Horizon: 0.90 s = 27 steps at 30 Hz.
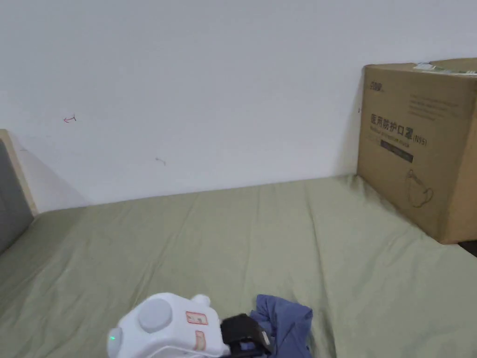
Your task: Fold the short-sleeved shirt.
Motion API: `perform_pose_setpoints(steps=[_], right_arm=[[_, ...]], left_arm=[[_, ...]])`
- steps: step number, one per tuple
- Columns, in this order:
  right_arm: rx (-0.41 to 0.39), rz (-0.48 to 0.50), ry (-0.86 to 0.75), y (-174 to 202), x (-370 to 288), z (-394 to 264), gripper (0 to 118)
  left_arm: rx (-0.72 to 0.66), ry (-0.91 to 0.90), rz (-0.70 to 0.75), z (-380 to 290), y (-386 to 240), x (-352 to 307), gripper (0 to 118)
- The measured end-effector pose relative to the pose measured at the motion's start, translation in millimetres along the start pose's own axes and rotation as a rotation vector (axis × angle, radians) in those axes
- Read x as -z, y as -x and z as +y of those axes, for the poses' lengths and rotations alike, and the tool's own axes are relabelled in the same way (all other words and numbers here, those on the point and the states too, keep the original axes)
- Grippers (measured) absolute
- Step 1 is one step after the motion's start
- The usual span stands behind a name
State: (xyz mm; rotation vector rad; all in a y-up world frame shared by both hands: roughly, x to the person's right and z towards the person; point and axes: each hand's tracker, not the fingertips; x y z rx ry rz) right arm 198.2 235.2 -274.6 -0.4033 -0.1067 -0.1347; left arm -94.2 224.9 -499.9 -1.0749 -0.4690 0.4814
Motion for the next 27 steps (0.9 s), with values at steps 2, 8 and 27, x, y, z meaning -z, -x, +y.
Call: perform_pose_setpoints(steps=[2,8,27], right_arm=[[-0.013,-0.012,-0.051,0.8,-4.3,9.7,0],[-0.002,-0.012,-0.227,5.1,-15.6,19.9,0],[-0.099,-0.034,-0.386,37.3,-38.7,-11.0,0]], left_arm=[[0.162,-0.272,0.090,-3.8,-8.7,-61.8,94],[0.433,-1.094,0.359,-104.0,2.3,-190.0,47],[0.345,-0.940,0.274,-174.2,50.6,-209.5,0]])
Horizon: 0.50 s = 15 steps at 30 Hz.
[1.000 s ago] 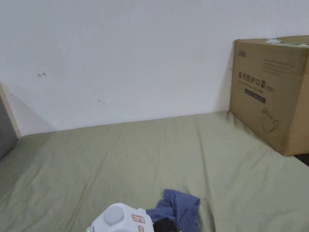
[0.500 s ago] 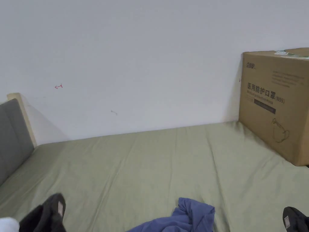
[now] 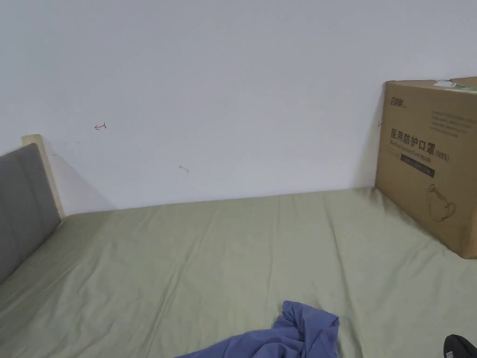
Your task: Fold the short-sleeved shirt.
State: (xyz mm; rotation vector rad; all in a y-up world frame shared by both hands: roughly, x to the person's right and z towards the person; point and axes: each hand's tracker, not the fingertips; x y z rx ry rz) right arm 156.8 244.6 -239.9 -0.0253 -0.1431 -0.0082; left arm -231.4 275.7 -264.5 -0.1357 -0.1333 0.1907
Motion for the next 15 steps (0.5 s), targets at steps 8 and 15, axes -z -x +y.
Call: perform_pose_setpoints(steps=[8,15], right_arm=[[0.006,0.096,0.061,3.7,7.0,10.9,0],[-0.034,0.182,0.137,20.3,14.9,-4.9,0]], left_arm=[[-0.274,0.774,0.049,16.1,106.6,200.6,39],[-0.236,0.964,0.243,-77.7,155.3,291.7,105]])
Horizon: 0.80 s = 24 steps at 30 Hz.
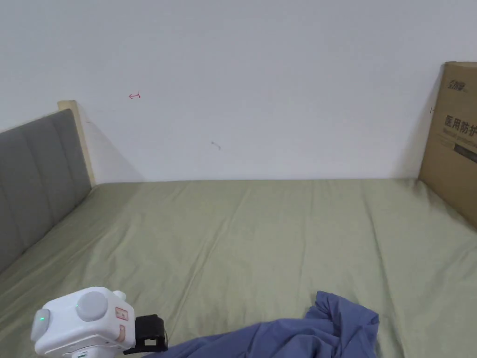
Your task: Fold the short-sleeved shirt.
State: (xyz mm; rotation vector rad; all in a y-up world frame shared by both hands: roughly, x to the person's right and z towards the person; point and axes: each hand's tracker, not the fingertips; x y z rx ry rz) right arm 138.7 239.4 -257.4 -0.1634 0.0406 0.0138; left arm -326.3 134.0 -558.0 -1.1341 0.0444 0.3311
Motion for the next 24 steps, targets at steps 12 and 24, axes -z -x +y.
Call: perform_pose_setpoints(steps=[12,24], right_arm=[[0.093,0.034,0.119,-2.2,35.7,-15.2,0],[0.086,0.159,0.454,-43.2,223.7,36.8,0]], left_arm=[[0.190,-0.049,0.107,-35.0,-7.6,66.5,118],[0.055,-0.459,-0.162,-90.9,2.8,-35.3,1]])
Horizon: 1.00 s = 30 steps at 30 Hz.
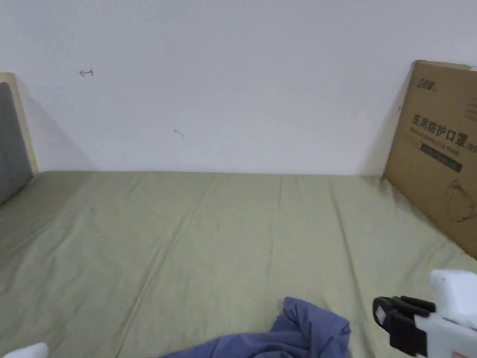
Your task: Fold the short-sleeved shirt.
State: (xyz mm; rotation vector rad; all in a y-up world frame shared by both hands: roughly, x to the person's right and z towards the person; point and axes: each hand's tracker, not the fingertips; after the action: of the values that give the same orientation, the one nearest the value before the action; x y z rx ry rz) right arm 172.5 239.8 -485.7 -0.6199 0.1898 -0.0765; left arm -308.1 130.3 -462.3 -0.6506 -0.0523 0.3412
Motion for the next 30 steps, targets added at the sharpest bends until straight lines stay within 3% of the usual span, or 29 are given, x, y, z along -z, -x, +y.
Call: perform_pose_setpoints(steps=[3,4,5,6,7,12,16,18,19,21,22,23,24,27,30], right_arm=[[0.076,0.052,0.303,-20.5,100.7,48.5,4],[0.086,0.090,0.418,-24.5,129.8,56.9,26],[0.111,0.092,0.503,-29.9,159.9,62.0,79],[0.130,0.076,0.557,-31.8,184.5,65.6,107],[0.143,0.045,0.598,-32.5,206.2,65.8,115],[0.123,-0.076,0.548,-24.7,262.1,49.6,115],[0.029,-0.200,0.725,-28.4,287.8,32.4,114],[0.004,-0.213,0.734,-31.2,292.1,27.7,113],[0.019,-0.200,0.723,-31.9,288.3,27.0,108],[0.116,-0.052,0.686,-35.6,274.6,33.8,46],[0.082,-0.119,0.675,-32.7,267.4,37.1,20],[0.031,-0.171,0.620,-31.4,259.0,40.6,2],[-0.005,-0.189,0.587,-32.5,248.6,43.4,2],[0.133,-0.016,0.476,-41.5,206.7,59.4,2],[0.155,0.018,0.342,-47.2,144.1,68.2,2]], left_arm=[[-0.020,-0.030,-0.038,-5.0,-3.7,-20.6,1],[-0.013,-0.033,-0.034,-5.2,-5.5,-21.3,1],[0.001,-0.031,-0.023,-7.0,-7.2,-22.2,1],[0.018,-0.020,-0.013,-8.6,-8.1,-20.6,1],[0.040,-0.004,-0.009,-10.3,-8.8,-18.9,1],[0.155,0.032,0.020,-15.3,-13.1,-6.8,1],[0.149,0.064,0.006,-16.6,-6.3,5.1,1],[0.129,0.075,0.010,-18.6,-4.0,9.1,1],[0.117,0.084,0.009,-19.9,-3.6,10.8,1],[0.106,0.090,0.018,-19.9,-3.4,12.2,1],[0.100,0.089,0.020,-19.8,-3.3,11.6,1],[0.094,0.089,0.018,-19.5,-3.4,11.1,1],[0.087,0.086,0.019,-17.5,-4.4,9.3,1],[0.082,0.068,0.011,-10.7,-9.6,-0.7,1],[0.092,0.028,-0.013,3.1,-17.5,-19.4,1]])
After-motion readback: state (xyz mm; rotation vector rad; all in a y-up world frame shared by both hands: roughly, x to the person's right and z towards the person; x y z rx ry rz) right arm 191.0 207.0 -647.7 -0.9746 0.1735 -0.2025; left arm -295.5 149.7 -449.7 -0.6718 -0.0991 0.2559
